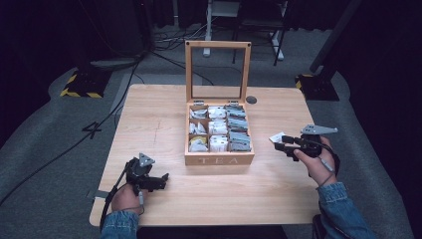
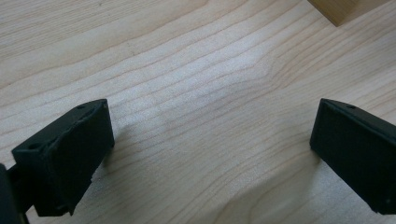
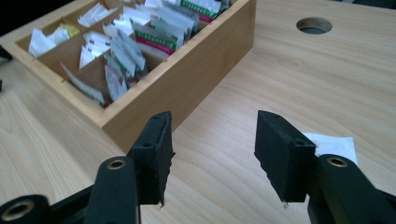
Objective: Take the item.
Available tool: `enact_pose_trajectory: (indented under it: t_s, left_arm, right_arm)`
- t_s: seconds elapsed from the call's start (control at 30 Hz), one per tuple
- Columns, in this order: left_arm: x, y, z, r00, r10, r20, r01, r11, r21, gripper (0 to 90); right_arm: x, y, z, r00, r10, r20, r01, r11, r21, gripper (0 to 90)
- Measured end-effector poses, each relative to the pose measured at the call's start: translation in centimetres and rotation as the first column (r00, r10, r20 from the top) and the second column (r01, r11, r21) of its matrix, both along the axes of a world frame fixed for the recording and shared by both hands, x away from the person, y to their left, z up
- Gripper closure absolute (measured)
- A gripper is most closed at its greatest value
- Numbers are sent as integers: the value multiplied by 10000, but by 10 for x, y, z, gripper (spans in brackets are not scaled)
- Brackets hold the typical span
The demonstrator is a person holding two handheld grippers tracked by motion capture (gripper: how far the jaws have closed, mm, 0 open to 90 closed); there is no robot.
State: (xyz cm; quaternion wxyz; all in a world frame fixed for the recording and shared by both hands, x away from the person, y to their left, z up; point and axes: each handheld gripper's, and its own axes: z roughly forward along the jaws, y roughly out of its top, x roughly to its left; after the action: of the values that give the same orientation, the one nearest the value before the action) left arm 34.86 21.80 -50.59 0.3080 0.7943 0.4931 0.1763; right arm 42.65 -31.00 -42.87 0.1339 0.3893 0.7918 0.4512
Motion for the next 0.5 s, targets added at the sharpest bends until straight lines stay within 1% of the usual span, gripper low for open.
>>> enact_pose_trajectory:
  t_s: [0.17, 0.27, 0.33, 0.4, 0.43, 0.5]
  left_arm:
    - [0, 0, 0, 10000, -45, 4, 45, 10000, -14, 0]
    - [1, 0, 0, 10000, -80, 43, 80, 10000, -7, 0]
    - [1, 0, 0, 10000, -76, 44, 76, 10000, -20, 0]
    - [1, 0, 0, 10000, -73, 38, 73, 10000, -28, 0]
    - [1, 0, 0, 10000, -73, 38, 73, 10000, -28, 0]
    - [1, 0, 0, 10000, -74, 38, 74, 10000, -24, 0]
  right_arm:
    - [-10, 8, -5, 9997, 239, 87, -236, 9991, -351, 459]
    - [-19, 14, -8, 9978, 610, 277, -591, 9960, -669, 433]
    - [-22, 15, -8, 9970, 712, 286, -690, 9950, -718, 428]
    - [-28, 21, -15, 9950, 984, 149, -968, 9917, -846, 414]
    - [-28, 21, -15, 9950, 984, 149, -968, 9917, -846, 414]
    - [-31, 25, -22, 9924, 1228, 5, -1221, 9871, -1036, 404]
